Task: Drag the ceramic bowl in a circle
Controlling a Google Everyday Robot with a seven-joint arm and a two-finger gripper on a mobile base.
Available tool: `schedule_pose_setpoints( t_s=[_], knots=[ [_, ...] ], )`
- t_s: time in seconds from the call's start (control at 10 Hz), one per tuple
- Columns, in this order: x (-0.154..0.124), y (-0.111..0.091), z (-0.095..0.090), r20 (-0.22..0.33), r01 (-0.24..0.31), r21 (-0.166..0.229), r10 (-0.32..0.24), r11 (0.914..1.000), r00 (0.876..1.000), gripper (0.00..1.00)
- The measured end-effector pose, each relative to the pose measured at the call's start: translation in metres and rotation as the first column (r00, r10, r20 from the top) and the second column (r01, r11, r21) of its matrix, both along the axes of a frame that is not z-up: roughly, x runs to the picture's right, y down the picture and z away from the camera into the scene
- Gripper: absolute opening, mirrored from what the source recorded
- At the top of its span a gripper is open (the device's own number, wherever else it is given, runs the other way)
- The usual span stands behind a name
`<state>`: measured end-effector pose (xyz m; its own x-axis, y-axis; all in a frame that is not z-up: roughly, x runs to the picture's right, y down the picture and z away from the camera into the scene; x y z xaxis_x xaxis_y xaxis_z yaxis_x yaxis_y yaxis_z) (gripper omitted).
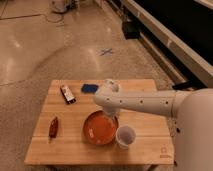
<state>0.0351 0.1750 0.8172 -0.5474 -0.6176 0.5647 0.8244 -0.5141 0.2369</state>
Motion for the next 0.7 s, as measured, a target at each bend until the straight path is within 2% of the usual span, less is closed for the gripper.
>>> schedule_pose_setpoints(
  t_s=[0.2, 0.3, 0.5, 0.7],
  knots=[
    [-0.021, 0.011, -0.011, 0.05, 0.005, -0.02, -0.004, 0.9998, 0.999, 0.0],
    [-0.04, 0.016, -0.018, 0.092, 0.009, -0.028, -0.007, 0.9996, 0.996, 0.0],
    [-0.073, 0.02, -0.024, 0.164, 0.021, -0.032, -0.015, 0.9993, 0.986, 0.0],
    [-0.106, 0.021, -0.025, 0.235, 0.042, -0.03, -0.033, 0.9987, 0.971, 0.0]
  ],
)
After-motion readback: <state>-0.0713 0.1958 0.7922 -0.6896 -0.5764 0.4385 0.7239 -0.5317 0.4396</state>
